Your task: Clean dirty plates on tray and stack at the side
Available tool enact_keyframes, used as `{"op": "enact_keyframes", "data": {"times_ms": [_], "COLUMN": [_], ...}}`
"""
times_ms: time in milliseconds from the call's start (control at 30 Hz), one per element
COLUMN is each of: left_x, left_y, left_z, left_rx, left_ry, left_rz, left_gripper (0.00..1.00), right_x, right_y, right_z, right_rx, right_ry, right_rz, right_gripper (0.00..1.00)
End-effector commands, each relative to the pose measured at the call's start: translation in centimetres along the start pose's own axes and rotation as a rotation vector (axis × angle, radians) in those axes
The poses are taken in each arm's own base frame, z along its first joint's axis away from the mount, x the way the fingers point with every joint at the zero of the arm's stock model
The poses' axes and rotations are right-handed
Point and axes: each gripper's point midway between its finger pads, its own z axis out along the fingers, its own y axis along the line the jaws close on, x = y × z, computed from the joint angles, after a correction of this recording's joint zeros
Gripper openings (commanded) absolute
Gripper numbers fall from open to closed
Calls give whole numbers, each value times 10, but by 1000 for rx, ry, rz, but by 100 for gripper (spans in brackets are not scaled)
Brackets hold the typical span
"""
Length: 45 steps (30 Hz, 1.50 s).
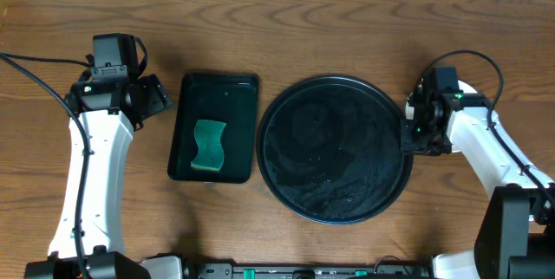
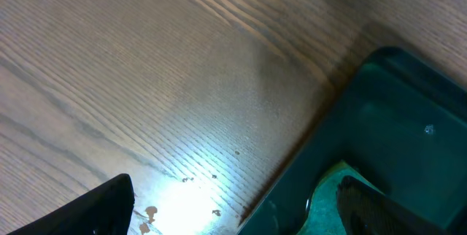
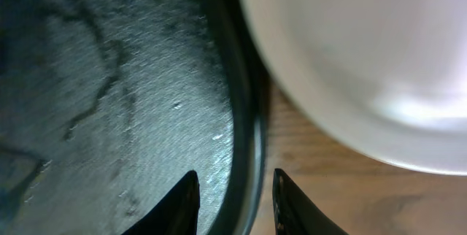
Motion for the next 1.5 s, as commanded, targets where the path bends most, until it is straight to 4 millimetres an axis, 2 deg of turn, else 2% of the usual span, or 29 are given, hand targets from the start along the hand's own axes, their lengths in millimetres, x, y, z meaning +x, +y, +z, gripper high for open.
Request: {"op": "enact_keyframes", "data": {"times_ms": [0,433,533,600,667,1467], "left_x": [-2,-2,-2,-2,-2,-2], "left_y": [3,3,3,3,3,3], "left_z": [0,0,0,0,0,0], "left_rx": [-13,-13,-13,-13,-13,-13], "left_ry": [-4,-4,-4,-4,-4,-4], "left_rz": [2,2,2,2,2,2], "left_gripper": [89,89,89,89,89,89], "right_x": [1,1,0,0,1,-4], "right_y": [-10,-10,-10,-10,-10,-10], "right_z": [9,25,25,25,25,28], "right_rx": [63,59,57,57,58,55], "right_ry": [-19,-57,-63,-62,-58,-77], "right_rz": [-22,-22,-22,-22,-22,-22], "right_gripper": [30,32,27,18,17,24]}}
